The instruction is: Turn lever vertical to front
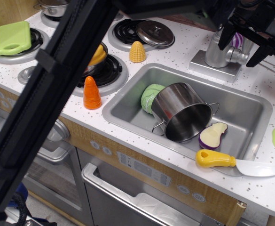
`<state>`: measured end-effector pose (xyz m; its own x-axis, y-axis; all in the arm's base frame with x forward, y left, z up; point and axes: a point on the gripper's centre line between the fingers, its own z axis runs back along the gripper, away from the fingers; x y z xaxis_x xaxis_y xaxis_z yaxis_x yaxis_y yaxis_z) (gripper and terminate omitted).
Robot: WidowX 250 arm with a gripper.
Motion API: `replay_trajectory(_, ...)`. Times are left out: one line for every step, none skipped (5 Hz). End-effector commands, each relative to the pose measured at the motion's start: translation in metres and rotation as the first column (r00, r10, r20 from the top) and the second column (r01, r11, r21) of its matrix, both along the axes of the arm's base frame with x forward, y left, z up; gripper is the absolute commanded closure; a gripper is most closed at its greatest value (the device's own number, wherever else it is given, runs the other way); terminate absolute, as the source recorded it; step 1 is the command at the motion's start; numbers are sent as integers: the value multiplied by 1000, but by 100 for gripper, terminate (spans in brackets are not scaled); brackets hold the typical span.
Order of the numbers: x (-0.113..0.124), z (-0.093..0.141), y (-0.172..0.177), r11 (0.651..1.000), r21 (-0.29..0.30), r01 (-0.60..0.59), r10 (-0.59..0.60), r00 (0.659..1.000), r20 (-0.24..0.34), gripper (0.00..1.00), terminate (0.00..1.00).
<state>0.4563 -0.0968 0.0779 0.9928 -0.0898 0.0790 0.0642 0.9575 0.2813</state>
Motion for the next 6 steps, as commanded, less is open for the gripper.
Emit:
replay_trajectory(0, 0, 0, 1000, 0, 0, 0, 1000, 0, 0, 0)
replay_trajectory(7, 8, 1, 1000, 8, 10, -11, 995, 100, 0, 0)
replay_trajectory(8, 18, 1, 1000, 22, 8, -11, 990, 142, 0, 0)
replay_trajectory(15, 31, -1, 999, 37, 19, -26, 980, 199, 0, 0)
replay_trajectory(24, 44, 1, 998, 46, 30, -40, 974, 225, 0, 0)
replay_trajectory(31, 50, 0, 997, 67, 24, -42, 961, 273, 0, 0)
